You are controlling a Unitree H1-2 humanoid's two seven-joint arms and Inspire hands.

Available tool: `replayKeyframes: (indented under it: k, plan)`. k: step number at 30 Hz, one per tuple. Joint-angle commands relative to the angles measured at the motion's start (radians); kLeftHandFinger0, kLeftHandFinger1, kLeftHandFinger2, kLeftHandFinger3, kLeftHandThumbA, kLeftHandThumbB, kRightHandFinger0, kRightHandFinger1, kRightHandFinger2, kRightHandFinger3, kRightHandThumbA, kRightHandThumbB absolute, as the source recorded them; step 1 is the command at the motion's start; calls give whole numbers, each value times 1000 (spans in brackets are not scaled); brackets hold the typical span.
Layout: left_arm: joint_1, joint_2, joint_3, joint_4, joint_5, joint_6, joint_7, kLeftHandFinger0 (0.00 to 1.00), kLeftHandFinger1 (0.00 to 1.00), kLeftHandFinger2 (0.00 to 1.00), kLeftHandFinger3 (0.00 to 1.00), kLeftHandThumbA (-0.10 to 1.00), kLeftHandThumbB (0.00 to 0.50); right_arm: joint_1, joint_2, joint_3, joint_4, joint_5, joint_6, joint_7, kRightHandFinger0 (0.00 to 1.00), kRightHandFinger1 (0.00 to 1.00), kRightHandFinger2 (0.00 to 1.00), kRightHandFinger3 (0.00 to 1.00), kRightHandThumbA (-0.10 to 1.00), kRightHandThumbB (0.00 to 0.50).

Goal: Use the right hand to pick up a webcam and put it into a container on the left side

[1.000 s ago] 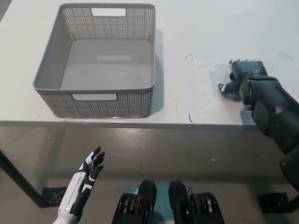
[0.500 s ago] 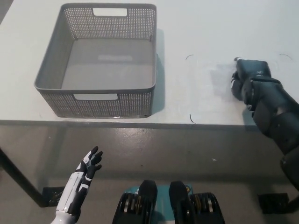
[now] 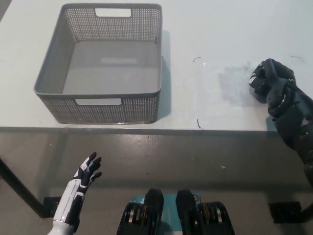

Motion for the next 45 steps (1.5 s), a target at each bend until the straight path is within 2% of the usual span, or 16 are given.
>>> replayKeyframes:
  k: [1,4,6,8,9,12,15,18,22,24,30,31,33,34,38,45]
  plan:
    - [-4,8,6,-35,-6,-35,3,960,980,1000,1000,972,0,-45,-18,-79,-12,104,-100,-67,0,80,345,213,-100,247]
    - [-1,10,9,-33,-7,-37,1,949,962,1000,1000,966,0,-70,-11,-175,-32,174,-144,-73,0,58,511,275,-100,238]
    - [0,10,10,-35,-4,-33,2,942,944,1000,1000,968,0,-85,-9,-223,-44,206,-175,-70,0,117,618,336,-100,219]
    - [2,9,11,-33,-4,-38,2,935,933,987,1000,962,0,-98,-3,-268,-55,235,-189,-67,0,243,721,483,-100,198]
    - [6,9,12,-32,-4,-39,3,933,927,974,1000,959,0,-113,2,-309,-62,271,-181,-51,0,327,778,621,-100,173]
    - [10,11,12,-30,-1,-43,1,930,915,948,1000,953,0,-127,9,-381,-86,327,-216,-12,5,347,760,674,-100,166]
    - [15,12,12,-35,-6,-39,-2,927,905,921,1000,933,0,-143,20,-483,-112,433,-219,65,0,327,631,675,-100,134]
    - [14,13,13,-31,-9,-41,-4,927,896,903,1000,926,0,-163,36,-578,-138,516,-191,101,0,381,825,701,-100,142]
    - [39,16,12,-33,-7,-51,-6,930,883,876,984,912,0,-165,67,-667,-187,598,-155,148,0,407,840,709,-100,146]
    - [46,17,13,-34,-4,-47,-4,936,877,861,969,917,0,-171,88,-701,-211,632,-132,174,0,358,812,700,-100,131]
    - [86,15,9,-31,-8,-66,-8,915,845,806,931,900,0,-160,168,-713,-309,662,-69,179,0,385,894,783,-100,122]
    - [92,15,6,-31,-4,-70,-8,909,837,797,928,906,0,-158,183,-711,-326,667,-61,179,0,377,896,816,-100,110]
    - [100,14,3,-28,-4,-76,-10,903,820,775,914,913,0,-158,219,-706,-362,689,-40,182,0,373,934,1000,-100,112]
    - [104,14,1,-27,-4,-78,-11,903,818,772,910,912,0,-156,238,-701,-379,694,-37,180,0,299,859,1000,-100,109]
    - [114,13,-7,-32,0,-72,-15,923,806,750,891,920,0,-149,279,-677,-418,696,-6,162,0,207,790,1000,-100,112]
    - [124,11,-33,-15,12,-97,-18,889,762,702,869,937,0,-140,376,-647,-462,705,-1,141,0,264,809,846,-100,115]
